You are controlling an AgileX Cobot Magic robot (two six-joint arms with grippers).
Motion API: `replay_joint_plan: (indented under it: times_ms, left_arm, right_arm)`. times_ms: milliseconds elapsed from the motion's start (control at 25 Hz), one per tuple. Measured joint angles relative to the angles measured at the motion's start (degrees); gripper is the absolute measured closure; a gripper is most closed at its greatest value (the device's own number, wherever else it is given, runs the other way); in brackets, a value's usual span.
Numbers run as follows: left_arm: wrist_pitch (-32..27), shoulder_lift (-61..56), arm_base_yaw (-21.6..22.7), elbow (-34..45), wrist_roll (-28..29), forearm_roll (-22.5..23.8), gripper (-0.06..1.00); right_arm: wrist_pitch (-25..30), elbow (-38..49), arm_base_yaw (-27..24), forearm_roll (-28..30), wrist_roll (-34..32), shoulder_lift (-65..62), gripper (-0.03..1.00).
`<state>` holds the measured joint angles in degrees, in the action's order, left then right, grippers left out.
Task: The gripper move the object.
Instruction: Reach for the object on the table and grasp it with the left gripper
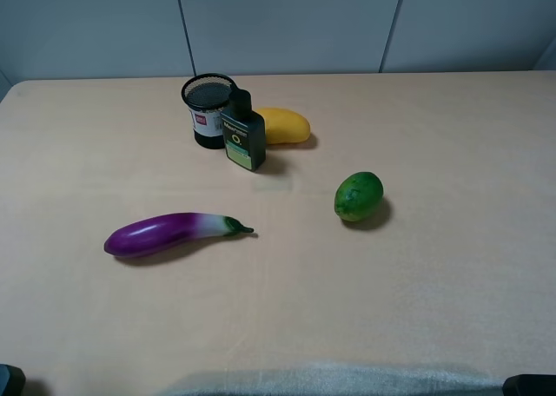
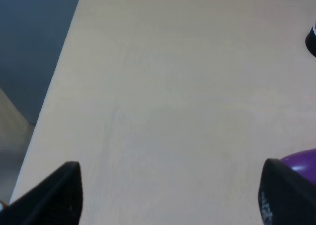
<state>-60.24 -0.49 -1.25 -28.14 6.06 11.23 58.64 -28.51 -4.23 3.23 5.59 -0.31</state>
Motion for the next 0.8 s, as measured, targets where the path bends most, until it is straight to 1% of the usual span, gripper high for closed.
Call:
replay_joint_plan:
  times_ms: [800]
  left_arm:
    - [0.0,0.0,0.0,0.0,0.0,0.0,0.15]
  right_arm:
    - [0.0,0.0,0.0,0.0,0.0,0.0,0.28]
